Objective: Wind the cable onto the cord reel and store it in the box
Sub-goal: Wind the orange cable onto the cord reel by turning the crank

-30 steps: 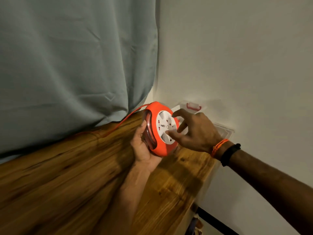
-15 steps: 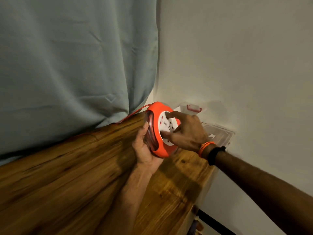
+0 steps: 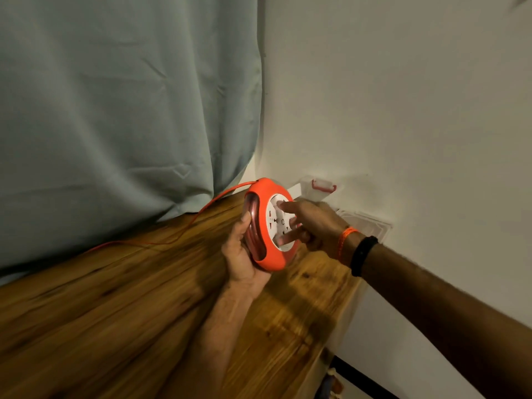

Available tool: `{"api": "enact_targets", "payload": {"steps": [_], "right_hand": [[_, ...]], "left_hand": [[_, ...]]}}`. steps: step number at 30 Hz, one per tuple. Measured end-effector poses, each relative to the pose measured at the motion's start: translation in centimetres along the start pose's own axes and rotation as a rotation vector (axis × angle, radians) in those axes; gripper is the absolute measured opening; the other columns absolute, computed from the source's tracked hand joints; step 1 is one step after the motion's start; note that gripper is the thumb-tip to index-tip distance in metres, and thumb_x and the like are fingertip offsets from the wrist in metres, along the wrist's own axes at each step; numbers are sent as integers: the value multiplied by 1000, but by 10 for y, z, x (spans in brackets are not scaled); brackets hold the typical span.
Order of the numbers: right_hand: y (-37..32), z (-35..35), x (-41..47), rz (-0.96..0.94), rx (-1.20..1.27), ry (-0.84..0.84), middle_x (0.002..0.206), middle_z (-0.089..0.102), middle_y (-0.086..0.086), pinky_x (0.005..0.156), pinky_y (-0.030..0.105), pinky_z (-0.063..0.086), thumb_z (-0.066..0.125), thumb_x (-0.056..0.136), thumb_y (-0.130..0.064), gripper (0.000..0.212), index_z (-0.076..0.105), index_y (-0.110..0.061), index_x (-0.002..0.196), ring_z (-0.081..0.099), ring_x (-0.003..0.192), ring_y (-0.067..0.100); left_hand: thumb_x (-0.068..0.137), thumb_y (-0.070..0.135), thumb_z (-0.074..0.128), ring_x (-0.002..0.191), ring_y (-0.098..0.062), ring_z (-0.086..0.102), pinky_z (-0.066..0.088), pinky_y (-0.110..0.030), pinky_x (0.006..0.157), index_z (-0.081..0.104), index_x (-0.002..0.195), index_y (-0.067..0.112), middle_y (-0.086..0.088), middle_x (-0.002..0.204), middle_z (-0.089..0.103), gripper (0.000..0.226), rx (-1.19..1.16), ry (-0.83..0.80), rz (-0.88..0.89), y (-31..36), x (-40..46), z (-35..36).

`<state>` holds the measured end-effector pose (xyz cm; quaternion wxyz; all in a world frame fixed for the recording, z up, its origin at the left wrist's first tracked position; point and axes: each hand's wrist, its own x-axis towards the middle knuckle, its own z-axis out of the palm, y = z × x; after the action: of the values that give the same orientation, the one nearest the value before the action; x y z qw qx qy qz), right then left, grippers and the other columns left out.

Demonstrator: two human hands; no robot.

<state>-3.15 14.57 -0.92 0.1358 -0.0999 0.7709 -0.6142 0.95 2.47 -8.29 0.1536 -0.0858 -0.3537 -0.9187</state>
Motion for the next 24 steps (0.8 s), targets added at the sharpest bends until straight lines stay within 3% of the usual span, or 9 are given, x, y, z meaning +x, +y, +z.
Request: {"api": "enact_targets", "payload": {"steps": [2,4,5,7,12,19,24], "right_hand": [[1,-5,-1,-172,-317,126,68,77,5,38,18,41,60,88,-50,40,70,-12,81,62,43,5],[6,-10,-2,-371,-581,238,74,79,0,63,27,59,64,83,-53,35,73,-20,85,71,66,8],[7,-12,-3,-458,-665,262,82,79,0,74,32,60,66,81,-55,37,72,-22,96,73,77,13],[10,-14,-5,-624,-787,229,89,78,-1,82,36,58,69,78,-55,49,65,-24,116,73,87,18],[11,-16,-1,-906,-991,116,98,79,0,82,31,56,70,77,-55,64,51,-34,135,74,90,20],[7,-16,14,-1005,-1105,92,89,79,4,72,36,57,65,80,-53,65,51,-25,137,71,79,28],[9,-13,11,-912,-862,142,82,79,3,76,36,60,76,69,-47,60,66,-25,124,74,76,21]], "left_hand": [[56,49,87,127,-40,58,42,-58,109,58,139,9,-22,138,61,96,-11,5,-11,0,1,-2],[58,50,84,127,-39,58,45,-56,108,61,137,12,-20,137,63,91,-26,14,-27,0,1,-4],[59,50,83,127,-39,59,46,-56,107,62,137,13,-19,136,63,89,-39,10,-40,0,2,-5],[59,51,83,129,-39,57,43,-56,109,59,140,13,-19,139,61,92,-68,-15,-62,1,3,-6],[65,47,81,138,-43,46,32,-62,115,52,146,11,-23,148,52,93,-138,-117,-100,1,5,-8],[66,48,82,139,-44,45,27,-66,116,55,144,13,-22,147,53,89,-141,-171,-126,1,7,-11],[68,48,80,127,-40,59,49,-58,100,62,137,13,-20,140,60,80,-148,-139,-92,0,6,-7]]}}
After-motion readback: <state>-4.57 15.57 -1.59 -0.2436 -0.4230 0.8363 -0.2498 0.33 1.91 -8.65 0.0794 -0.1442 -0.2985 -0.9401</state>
